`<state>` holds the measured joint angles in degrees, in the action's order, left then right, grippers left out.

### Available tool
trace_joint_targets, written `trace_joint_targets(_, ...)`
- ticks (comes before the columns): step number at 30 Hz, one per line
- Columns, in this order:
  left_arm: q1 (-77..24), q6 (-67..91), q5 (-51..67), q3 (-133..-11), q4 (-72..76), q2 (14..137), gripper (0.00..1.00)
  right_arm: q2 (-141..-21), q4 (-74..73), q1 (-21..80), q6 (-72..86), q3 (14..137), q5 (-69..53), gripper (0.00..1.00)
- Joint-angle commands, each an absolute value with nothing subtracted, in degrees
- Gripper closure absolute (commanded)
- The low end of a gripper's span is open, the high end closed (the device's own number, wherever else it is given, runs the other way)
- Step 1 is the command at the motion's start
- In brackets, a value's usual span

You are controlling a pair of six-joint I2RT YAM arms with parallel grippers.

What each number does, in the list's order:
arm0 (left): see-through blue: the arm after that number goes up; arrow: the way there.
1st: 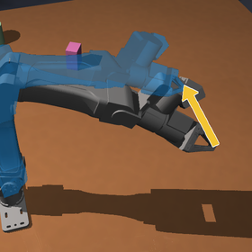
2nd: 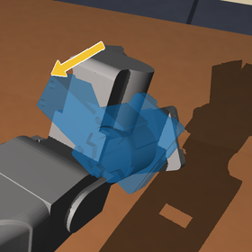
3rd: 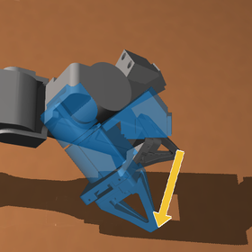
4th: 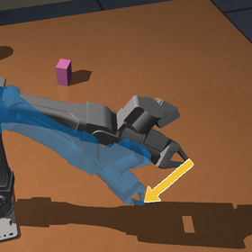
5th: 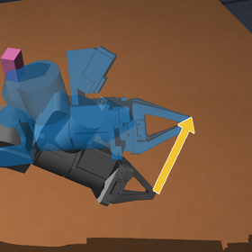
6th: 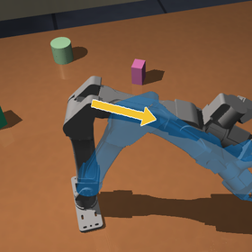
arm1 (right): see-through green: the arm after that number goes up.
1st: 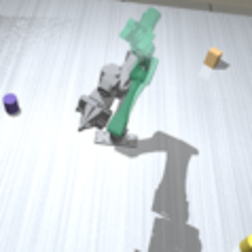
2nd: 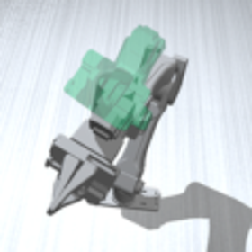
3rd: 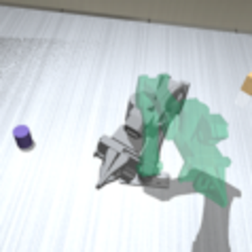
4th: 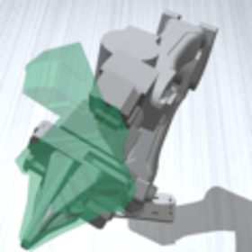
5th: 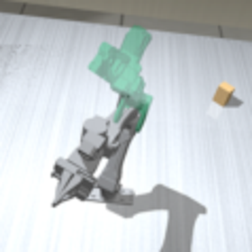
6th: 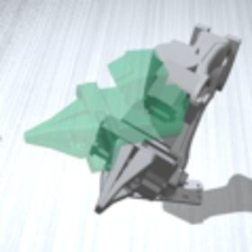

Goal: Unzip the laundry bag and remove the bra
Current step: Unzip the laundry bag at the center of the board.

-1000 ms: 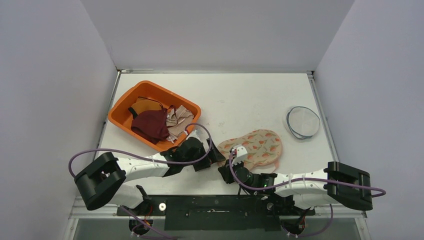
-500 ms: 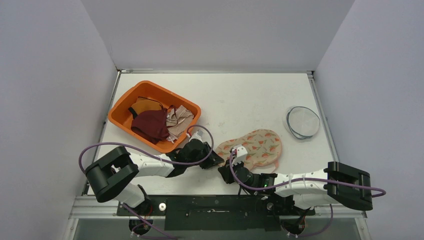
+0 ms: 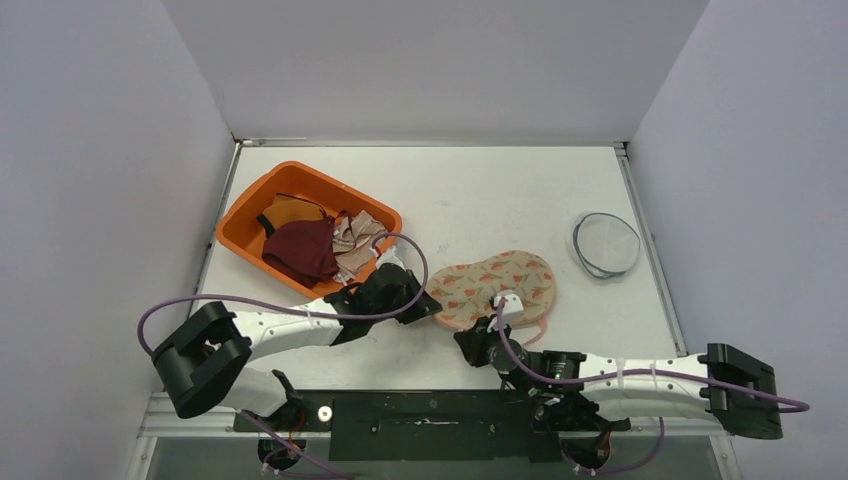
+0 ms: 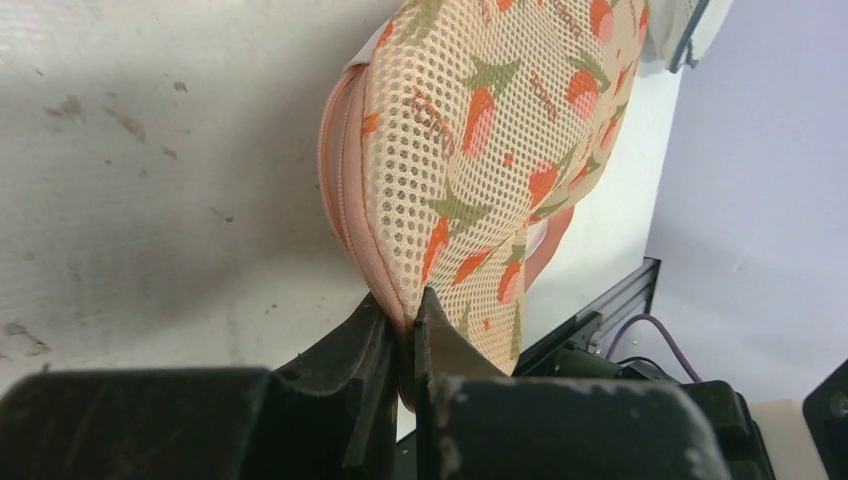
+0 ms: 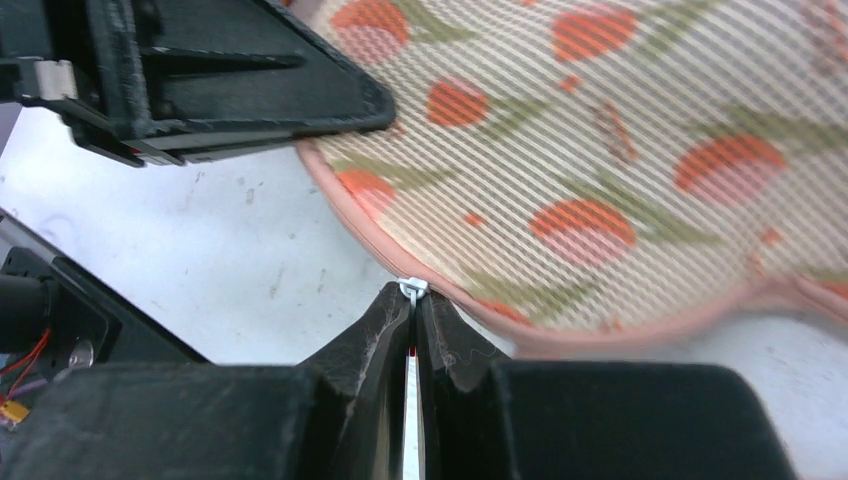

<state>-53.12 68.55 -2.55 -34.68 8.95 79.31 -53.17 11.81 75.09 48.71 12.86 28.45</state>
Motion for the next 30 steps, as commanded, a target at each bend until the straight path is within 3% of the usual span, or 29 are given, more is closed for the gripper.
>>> trace_joint_targets(1,-51.61,61.52,-6.1,-38.41,3.19,78.43,1.0,-47.9,1.16,75.5,54.19,11.24,34.43,0.95)
trace_joint_targets(13,-47.16,54.6,-4.58,-42.6,-3.78,79.61,1.0,-45.85,-9.82,75.5,61.97,12.45,39.82,0.95)
trace_joint_targets(20,-44.95,53.28,-3.01,-45.35,-4.65,82.3,1.0,-50.36,-4.08,75.51,57.82,13.15,38.26,0.95)
trace_joint_targets(21,-44.75,53.2,-2.71,-45.92,-4.8,82.68,0.96,-51.19,-2.56,75.51,56.81,13.3,37.64,0.95)
trace_joint_targets(23,-44.74,52.96,-2.11,-47.04,-5.21,83.04,0.79,-52.71,0.31,75.5,54.91,13.78,36.58,0.95)
trace_joint_targets(26,-44.74,53.04,-0.82,-47.58,-5.88,82.5,0.37,-54.96,4.08,75.5,52.74,14.87,35.07,0.95)
trace_joint_targets(28,-44.73,53.85,-0.08,-47.08,-6.56,81.59,0.23,-56.34,5.92,75.5,51.31,15.68,34.17,0.95)
trace_joint_targets(30,-44.8,55.2,1.21,-45.33,-7.03,80.07,0.16,-57.86,7.51,75.42,50.27,16.61,33.17,0.95)
